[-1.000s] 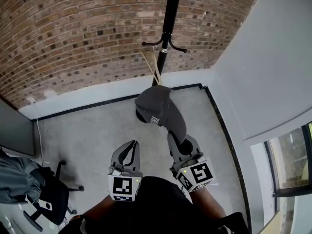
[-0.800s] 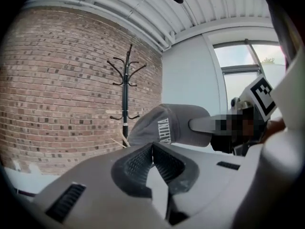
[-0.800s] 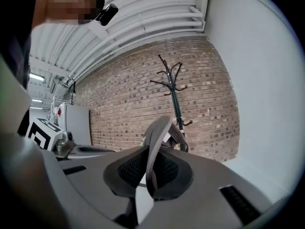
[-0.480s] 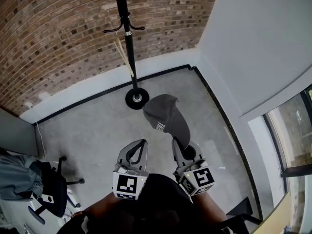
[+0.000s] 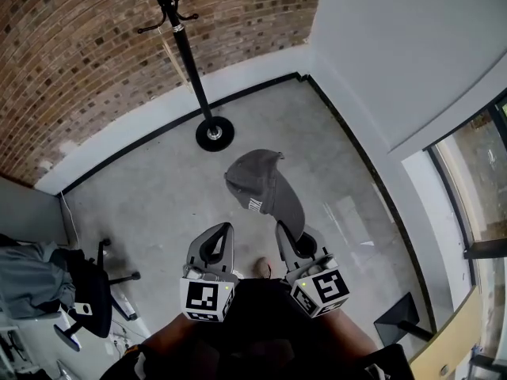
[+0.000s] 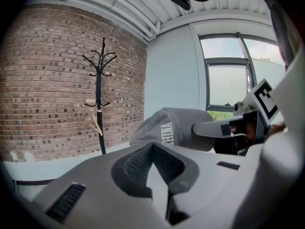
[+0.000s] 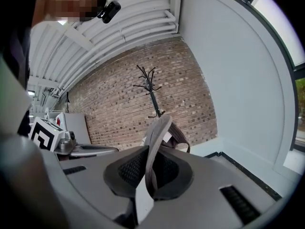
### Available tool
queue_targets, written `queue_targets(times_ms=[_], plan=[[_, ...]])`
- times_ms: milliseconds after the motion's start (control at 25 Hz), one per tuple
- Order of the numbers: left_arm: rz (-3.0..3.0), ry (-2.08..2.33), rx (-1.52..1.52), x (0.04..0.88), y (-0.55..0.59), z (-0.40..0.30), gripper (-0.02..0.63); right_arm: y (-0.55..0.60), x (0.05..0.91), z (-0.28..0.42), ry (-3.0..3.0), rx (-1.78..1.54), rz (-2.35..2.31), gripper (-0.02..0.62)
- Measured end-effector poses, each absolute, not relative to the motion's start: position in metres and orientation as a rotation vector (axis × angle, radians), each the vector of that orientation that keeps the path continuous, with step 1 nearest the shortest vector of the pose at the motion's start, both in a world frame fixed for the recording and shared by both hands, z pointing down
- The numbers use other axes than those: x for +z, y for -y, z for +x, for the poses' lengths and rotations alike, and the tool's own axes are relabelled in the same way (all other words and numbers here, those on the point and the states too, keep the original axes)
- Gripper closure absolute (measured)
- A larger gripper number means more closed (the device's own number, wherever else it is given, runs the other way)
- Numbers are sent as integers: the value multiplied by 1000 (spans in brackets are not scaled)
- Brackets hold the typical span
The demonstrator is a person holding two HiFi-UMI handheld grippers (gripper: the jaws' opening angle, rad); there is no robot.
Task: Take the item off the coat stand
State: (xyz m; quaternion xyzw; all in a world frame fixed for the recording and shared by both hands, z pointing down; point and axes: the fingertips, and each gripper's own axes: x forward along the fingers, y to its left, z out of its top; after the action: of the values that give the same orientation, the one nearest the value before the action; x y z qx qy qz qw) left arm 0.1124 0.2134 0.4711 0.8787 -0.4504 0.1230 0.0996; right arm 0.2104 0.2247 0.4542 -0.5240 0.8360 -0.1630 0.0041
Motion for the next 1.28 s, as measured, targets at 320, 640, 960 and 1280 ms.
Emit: queue_targets(times_ms=[320,640,960,1280], plan=[[2522,1381,373,496,-207,92,565,-232,497,196,-2703,-608,-1712,565],[2530,1362,382,500,-188,81,565,-218,510,183,-2753,-606,-1776,565],[2538,1393,379,492,-179,70,565,-206,506,170,-2755,-598,-1740,565],[2511,1423,377,493,-184,63,565,-206,505,163,-2803,-580,-1711,565]])
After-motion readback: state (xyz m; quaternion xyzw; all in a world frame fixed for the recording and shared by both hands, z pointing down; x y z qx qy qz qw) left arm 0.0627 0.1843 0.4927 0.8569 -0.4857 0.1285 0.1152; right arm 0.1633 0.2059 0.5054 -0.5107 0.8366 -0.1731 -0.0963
